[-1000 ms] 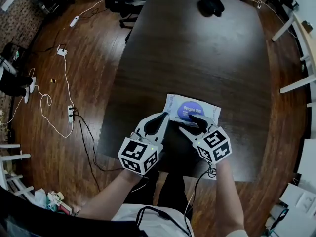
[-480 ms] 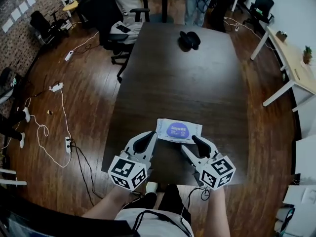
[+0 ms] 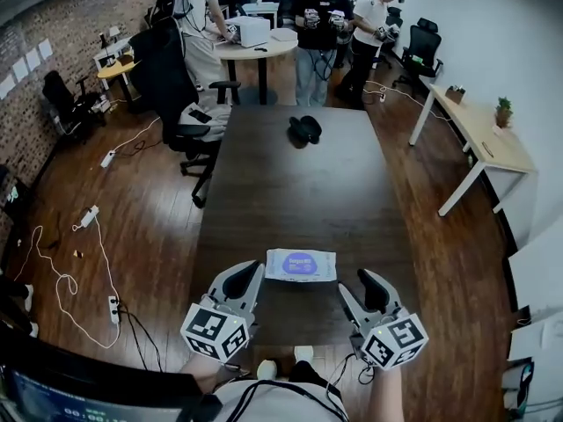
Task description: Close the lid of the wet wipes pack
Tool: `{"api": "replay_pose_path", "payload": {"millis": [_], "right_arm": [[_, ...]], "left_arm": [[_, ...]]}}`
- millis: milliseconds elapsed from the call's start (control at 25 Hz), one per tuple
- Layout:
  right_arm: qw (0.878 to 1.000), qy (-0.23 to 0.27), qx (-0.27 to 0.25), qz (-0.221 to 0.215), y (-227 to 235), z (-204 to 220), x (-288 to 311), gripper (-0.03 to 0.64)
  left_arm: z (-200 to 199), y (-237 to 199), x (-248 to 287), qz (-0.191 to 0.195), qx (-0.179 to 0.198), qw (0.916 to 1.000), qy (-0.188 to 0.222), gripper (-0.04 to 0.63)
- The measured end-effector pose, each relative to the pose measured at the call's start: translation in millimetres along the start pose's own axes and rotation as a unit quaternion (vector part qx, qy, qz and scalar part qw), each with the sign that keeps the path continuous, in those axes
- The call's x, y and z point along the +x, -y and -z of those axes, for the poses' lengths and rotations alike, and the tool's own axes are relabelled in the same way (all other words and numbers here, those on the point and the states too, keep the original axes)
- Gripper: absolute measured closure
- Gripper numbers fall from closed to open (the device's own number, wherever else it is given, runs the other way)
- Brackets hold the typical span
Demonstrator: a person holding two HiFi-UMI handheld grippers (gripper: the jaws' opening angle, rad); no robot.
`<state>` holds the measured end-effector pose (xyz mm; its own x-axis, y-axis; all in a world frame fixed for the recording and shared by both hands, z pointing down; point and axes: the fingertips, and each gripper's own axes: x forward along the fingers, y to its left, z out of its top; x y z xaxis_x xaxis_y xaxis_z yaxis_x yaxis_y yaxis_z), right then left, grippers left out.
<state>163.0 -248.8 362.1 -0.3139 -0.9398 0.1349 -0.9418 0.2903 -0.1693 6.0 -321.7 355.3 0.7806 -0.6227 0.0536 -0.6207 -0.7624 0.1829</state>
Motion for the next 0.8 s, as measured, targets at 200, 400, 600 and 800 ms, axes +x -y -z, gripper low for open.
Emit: {"api": "replay_pose_path", "payload": {"millis": [200, 400, 600, 800], "right_arm": [[0.999, 0.024, -0.014, 0.016, -15, -23, -27, 0.396], [0.999, 0.033, -0.022, 0.027, -33, -24, -43, 0.396], [0.997, 0.045, -0.030, 0.046, -49, -23, -59, 0.610], [0.998, 0.040, -0.027, 0.044, -60, -17, -75, 0.609]], "left_arm": [[-16, 9, -25, 0.007, 0.005, 0.9998, 0.015, 0.597], [-20, 16, -51, 0.017, 0.000, 0.9995, 0.026, 0.597], [-20, 17, -66, 0.026, -0.003, 0.9992, 0.030, 0.598], [-17, 28, -78, 0.031, -0.003, 0.9992, 0.026, 0.598]]}}
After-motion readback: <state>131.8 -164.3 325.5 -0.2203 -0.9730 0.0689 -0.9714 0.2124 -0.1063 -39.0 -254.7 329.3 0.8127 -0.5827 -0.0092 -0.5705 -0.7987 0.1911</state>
